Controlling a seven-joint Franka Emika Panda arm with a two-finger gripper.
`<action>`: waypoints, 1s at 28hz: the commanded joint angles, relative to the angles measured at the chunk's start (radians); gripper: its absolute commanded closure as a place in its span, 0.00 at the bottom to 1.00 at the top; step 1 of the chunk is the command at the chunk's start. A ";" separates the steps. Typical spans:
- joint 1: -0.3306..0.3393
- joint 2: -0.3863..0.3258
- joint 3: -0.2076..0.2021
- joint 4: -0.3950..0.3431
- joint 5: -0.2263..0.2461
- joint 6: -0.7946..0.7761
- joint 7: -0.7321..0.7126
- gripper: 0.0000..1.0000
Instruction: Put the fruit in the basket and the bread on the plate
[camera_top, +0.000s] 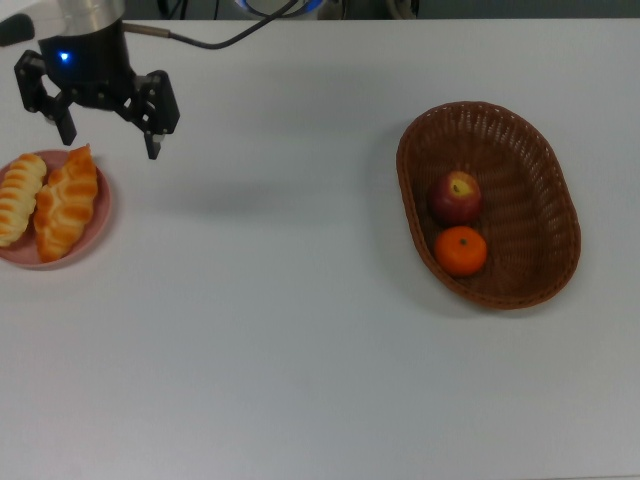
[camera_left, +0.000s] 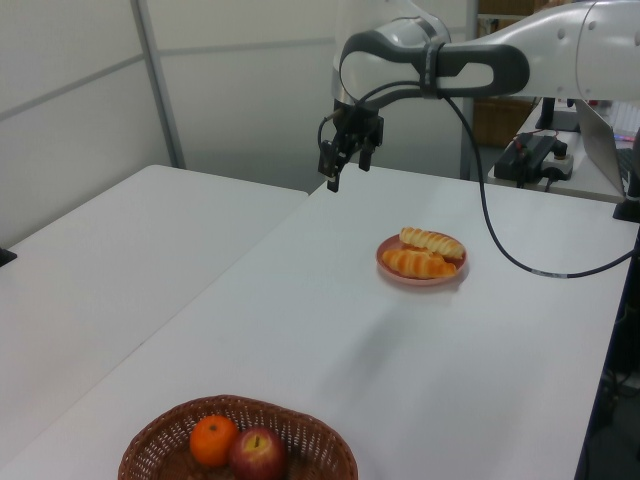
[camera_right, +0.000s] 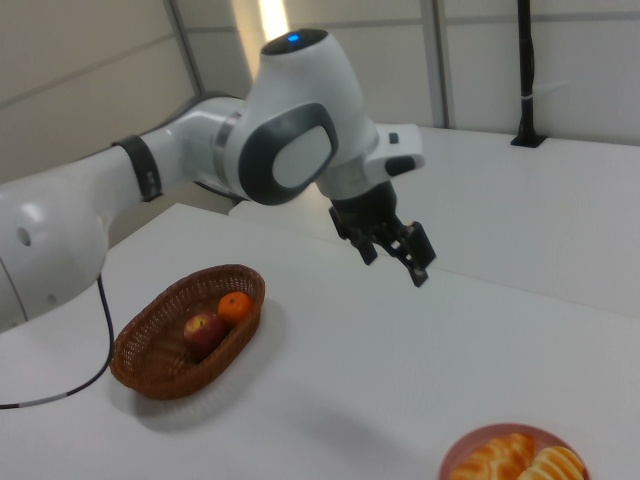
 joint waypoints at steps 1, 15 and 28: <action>-0.013 -0.011 -0.016 -0.019 0.046 -0.017 -0.017 0.00; -0.014 0.007 -0.017 -0.021 0.049 -0.004 -0.058 0.00; -0.016 -0.028 -0.028 -0.018 0.050 -0.017 -0.060 0.00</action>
